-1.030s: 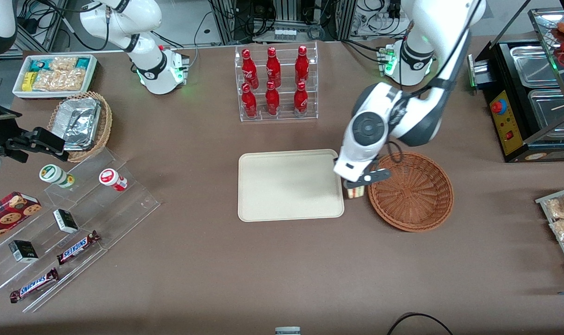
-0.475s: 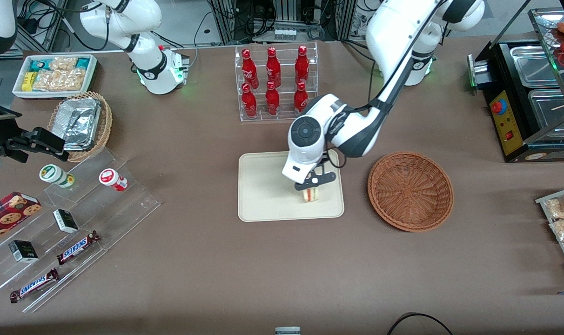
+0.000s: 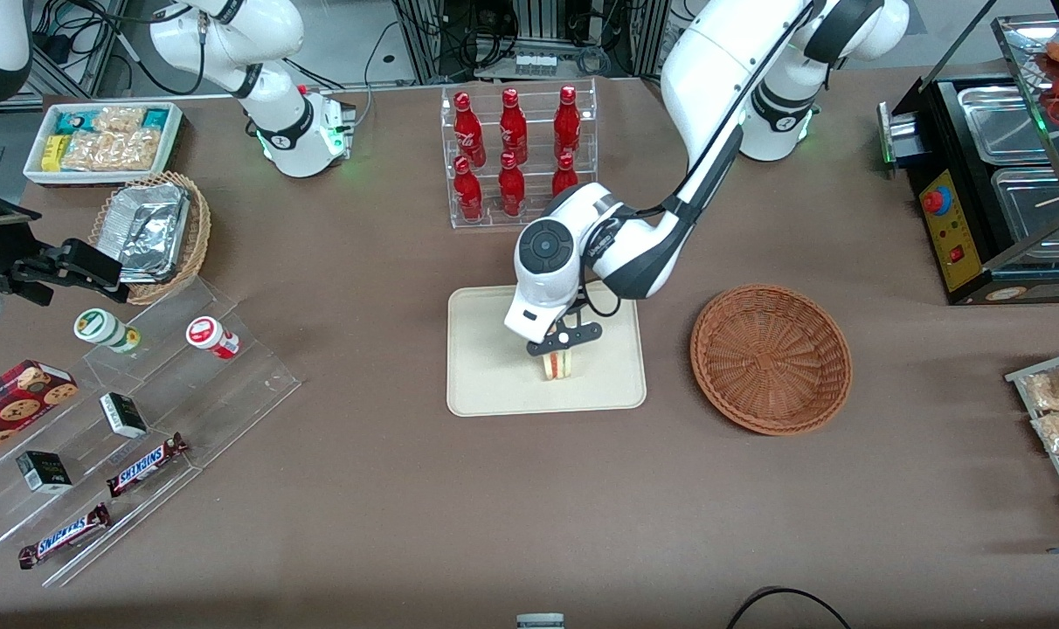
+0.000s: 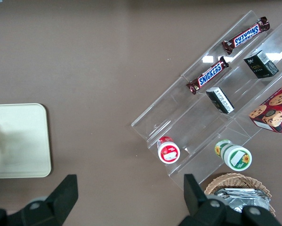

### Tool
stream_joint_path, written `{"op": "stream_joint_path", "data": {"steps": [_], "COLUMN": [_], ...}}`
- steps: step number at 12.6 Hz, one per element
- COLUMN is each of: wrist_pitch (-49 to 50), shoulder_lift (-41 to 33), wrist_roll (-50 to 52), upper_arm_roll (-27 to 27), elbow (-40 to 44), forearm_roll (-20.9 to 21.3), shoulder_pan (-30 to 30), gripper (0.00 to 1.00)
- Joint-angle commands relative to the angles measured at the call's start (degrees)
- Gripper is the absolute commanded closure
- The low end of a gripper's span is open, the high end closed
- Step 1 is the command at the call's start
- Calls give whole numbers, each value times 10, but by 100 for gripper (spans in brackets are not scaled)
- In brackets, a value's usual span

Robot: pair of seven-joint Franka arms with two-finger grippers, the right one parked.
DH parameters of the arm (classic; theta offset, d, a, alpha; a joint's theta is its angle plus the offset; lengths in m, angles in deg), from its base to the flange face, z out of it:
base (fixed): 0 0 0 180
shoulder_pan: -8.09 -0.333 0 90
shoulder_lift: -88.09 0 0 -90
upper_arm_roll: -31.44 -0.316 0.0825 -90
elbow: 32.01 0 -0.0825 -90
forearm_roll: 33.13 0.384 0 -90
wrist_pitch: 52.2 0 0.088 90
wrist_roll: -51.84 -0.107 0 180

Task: Place sandwich from basket to tray
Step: 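Lower the sandwich onto the tray and open the left gripper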

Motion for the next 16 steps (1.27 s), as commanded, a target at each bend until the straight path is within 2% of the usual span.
{"op": "stream_joint_path", "data": {"steps": [1, 3, 4, 5, 6, 11, 14, 16], "wrist_pitch": [-10, -18, -17, -17, -16, 75, 134, 178], "shoulder_lift": [23, 27, 27, 27, 27, -21, -66, -86], "wrist_roll": [14, 25, 30, 34, 37, -32, -38, -90], "upper_arm_roll": [0, 0, 0, 0, 0, -1, -5, -5], "elbow": [24, 25, 29, 31, 31, 50, 51, 54], "forearm_roll": [-4, -4, -3, -4, 0, 11, 13, 12], "shoulder_pan": [6, 6, 6, 6, 6, 0, -8, -36], "gripper": [93, 89, 82, 22, 0, 0, 0, 0]}}
